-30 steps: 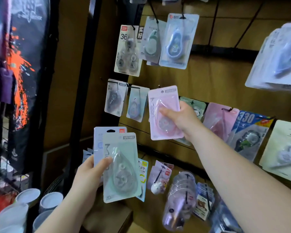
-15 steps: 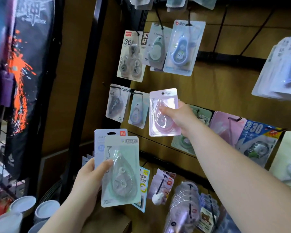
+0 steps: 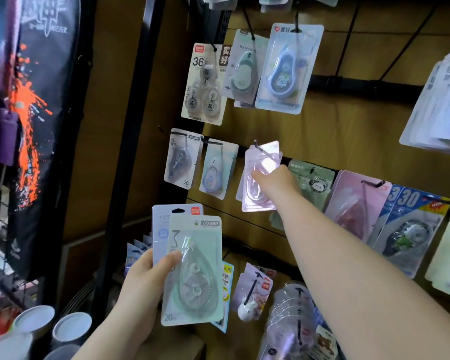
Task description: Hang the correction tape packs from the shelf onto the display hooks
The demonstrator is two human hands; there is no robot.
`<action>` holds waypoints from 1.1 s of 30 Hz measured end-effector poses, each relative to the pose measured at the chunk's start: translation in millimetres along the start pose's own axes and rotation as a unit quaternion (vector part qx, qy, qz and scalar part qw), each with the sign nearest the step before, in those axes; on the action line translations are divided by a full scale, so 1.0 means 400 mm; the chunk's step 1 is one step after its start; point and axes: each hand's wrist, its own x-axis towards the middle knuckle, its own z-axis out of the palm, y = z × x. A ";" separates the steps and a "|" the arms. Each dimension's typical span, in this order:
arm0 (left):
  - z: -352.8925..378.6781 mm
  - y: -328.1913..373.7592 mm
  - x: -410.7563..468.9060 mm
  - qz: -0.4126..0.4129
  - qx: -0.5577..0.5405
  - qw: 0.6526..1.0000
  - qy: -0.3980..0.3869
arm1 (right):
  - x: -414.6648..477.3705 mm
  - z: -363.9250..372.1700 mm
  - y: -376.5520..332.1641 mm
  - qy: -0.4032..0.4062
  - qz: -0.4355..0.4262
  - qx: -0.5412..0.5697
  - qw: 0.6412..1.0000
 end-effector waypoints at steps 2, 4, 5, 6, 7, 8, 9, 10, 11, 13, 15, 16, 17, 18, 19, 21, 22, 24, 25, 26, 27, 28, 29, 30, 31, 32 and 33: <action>0.004 -0.004 -0.002 -0.004 0.001 1.000 -0.002 | 0.003 -0.004 -0.004 -0.002 0.019 -0.024 1.000; 0.004 -0.002 0.000 -0.003 0.003 1.000 -0.007 | -0.006 0.000 -0.002 -0.014 0.034 -0.040 0.999; 0.005 0.002 0.000 -0.002 0.003 1.000 -0.010 | -0.016 0.004 0.002 -0.024 0.038 -0.043 0.998; 0.006 0.004 0.001 -0.001 0.004 1.000 -0.011 | -0.028 0.008 0.009 -0.035 0.036 -0.043 0.998; 0.007 0.008 0.000 0.001 0.004 1.000 -0.013 | -0.042 0.013 0.017 -0.045 0.024 -0.042 0.998; 0.010 0.009 -0.001 0.002 0.003 1.000 -0.012 | -0.057 0.017 0.027 -0.051 -0.001 -0.044 0.998; 0.014 0.012 -0.004 0.003 0.002 1.000 -0.012 | -0.075 0.020 0.040 -0.052 -0.035 -0.038 0.997; 0.017 0.013 -0.007 0.006 0.003 1.000 -0.010 | -0.096 0.021 0.053 -0.048 -0.071 -0.018 0.996; 0.022 0.015 -0.012 0.009 0.003 1.000 -0.008 | -0.119 0.022 0.066 -0.041 -0.101 0.011 0.994; 0.027 0.016 -0.018 0.016 0.000 1.000 -0.003 | -0.166 0.026 0.090 -0.053 -0.119 0.084 0.988; 0.032 0.020 -0.023 0.020 -0.005 1.000 -0.002 | -0.213 0.029 0.109 -0.135 -0.083 0.145 0.977; 0.034 0.021 -0.022 0.022 -0.009 1.000 -0.001 | -0.233 0.032 0.118 -0.189 -0.066 0.161 0.966; 0.038 0.023 -0.023 0.023 -0.013 1.000 -0.002 | -0.251 0.035 0.126 -0.240 -0.059 0.159 0.956; 0.041 0.022 -0.021 0.026 -0.016 1.000 -0.003 | -0.265 0.039 0.132 -0.279 -0.059 0.150 0.947; 0.043 0.022 -0.020 0.029 -0.018 0.999 -0.003 | -0.274 0.042 0.136 -0.299 -0.060 0.145 0.941; 0.046 0.019 -0.015 0.036 -0.010 0.999 0.005 | -0.278 0.044 0.143 -0.304 -0.056 0.158 0.938; 0.047 0.018 -0.012 0.040 -0.008 0.999 0.006 | -0.277 0.045 0.144 -0.296 -0.053 0.170 0.938; 0.050 0.019 -0.011 0.050 -0.003 0.999 0.001 | -0.272 0.046 0.144 -0.273 -0.053 0.178 0.944; 0.051 0.019 -0.011 0.055 0.003 0.998 -0.003 | -0.269 0.047 0.144 -0.262 -0.056 0.177 0.947; 0.051 0.019 -0.011 0.057 0.006 0.998 -0.005 | -0.268 0.046 0.142 -0.249 -0.058 0.176 0.950; 0.052 0.021 -0.011 0.057 0.004 0.998 -0.008 | -0.266 0.043 0.140 -0.234 -0.060 0.171 0.955; 0.051 0.022 -0.010 0.055 -0.002 0.998 -0.011 | -0.263 0.040 0.139 -0.217 -0.064 0.166 0.960; 0.048 0.023 -0.009 0.052 -0.007 0.998 -0.017 | -0.258 0.036 0.137 -0.201 -0.069 0.162 0.964; 0.046 0.025 -0.007 0.050 -0.010 0.998 -0.024 | -0.253 0.033 0.136 -0.187 -0.073 0.162 0.966; 0.044 0.026 -0.007 0.048 -0.011 0.998 -0.030 | -0.249 0.030 0.135 -0.179 -0.075 0.165 0.967; 0.041 0.026 -0.005 0.048 -0.011 0.998 -0.032 | -0.245 0.029 0.134 -0.177 -0.077 0.168 0.967; 0.039 0.026 -0.005 0.048 -0.012 0.998 -0.034 | -0.244 0.029 0.133 -0.178 -0.075 0.169 0.966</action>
